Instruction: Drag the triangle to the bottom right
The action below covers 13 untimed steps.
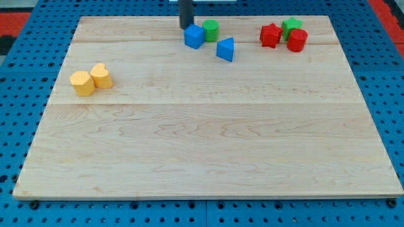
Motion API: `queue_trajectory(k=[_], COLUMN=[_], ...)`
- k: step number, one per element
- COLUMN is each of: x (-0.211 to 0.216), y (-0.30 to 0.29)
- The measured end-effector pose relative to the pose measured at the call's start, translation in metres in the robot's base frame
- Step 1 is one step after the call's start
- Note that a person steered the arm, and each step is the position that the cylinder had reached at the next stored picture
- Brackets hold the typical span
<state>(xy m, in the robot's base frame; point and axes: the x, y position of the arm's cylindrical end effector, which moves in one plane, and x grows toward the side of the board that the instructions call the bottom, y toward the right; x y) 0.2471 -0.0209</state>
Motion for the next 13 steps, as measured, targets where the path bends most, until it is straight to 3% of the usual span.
queue_trajectory(k=[1, 3, 4, 5, 6, 9, 11, 12, 13], x=[0.045, 0.019, 0.049, 0.114, 0.123, 0.064, 0.161, 0.17, 0.13], y=[0.016, 0.029, 0.059, 0.102, 0.129, 0.187, 0.206, 0.206, 0.205])
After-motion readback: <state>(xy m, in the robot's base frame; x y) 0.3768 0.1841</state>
